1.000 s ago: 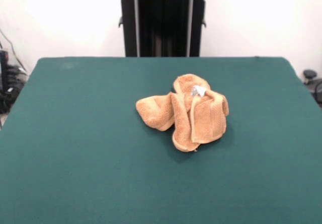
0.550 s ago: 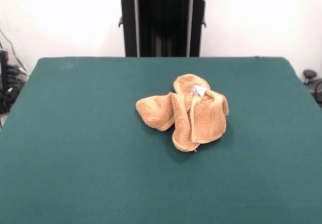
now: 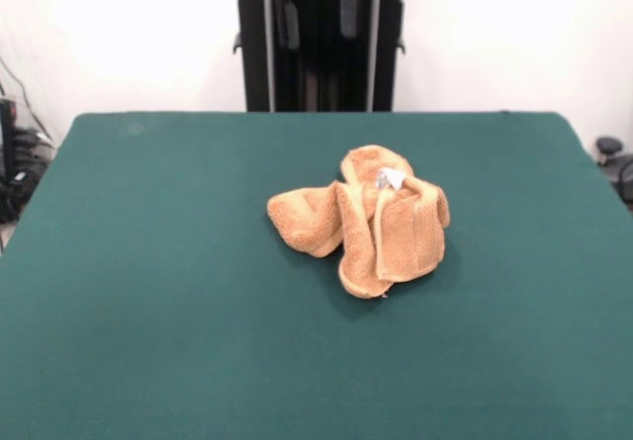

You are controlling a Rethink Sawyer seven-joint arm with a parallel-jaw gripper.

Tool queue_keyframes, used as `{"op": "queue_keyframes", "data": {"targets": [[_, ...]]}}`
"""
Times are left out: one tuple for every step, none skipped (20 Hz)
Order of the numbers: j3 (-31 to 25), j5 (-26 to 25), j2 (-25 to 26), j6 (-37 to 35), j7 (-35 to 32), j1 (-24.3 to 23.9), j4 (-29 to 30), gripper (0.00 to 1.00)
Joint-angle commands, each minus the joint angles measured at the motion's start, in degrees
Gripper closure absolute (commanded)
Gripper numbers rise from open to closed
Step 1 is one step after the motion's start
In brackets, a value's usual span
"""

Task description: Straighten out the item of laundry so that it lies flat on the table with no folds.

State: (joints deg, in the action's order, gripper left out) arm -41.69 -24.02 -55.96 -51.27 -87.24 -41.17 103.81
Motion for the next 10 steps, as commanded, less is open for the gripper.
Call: {"op": "queue_keyframes", "data": {"targets": [[4.0,-4.4,7.2,4.2,-3.8,3.8,-0.6,0.00],[4.2,-4.8,7.9,4.8,-4.1,4.0,-0.8,0.00],[4.5,-5.2,8.4,5.2,-4.3,4.2,-1.0,0.00],[4.9,-5.8,9.3,5.9,-4.5,4.5,-1.2,0.00],[5.1,-6.1,9.7,6.4,-4.6,4.6,-1.3,0.00],[5.4,-6.6,10.3,7.1,-4.8,4.8,-1.5,0.00],[5.5,-6.7,10.3,7.3,-4.8,4.8,-1.4,0.00],[5.7,-6.8,10.5,7.5,-4.8,4.9,-1.4,0.00],[5.9,-7.0,10.7,7.8,-4.8,4.9,-1.5,0.00],[6.0,-7.0,11.1,7.8,-4.7,5.1,-1.7,0.00]]}}
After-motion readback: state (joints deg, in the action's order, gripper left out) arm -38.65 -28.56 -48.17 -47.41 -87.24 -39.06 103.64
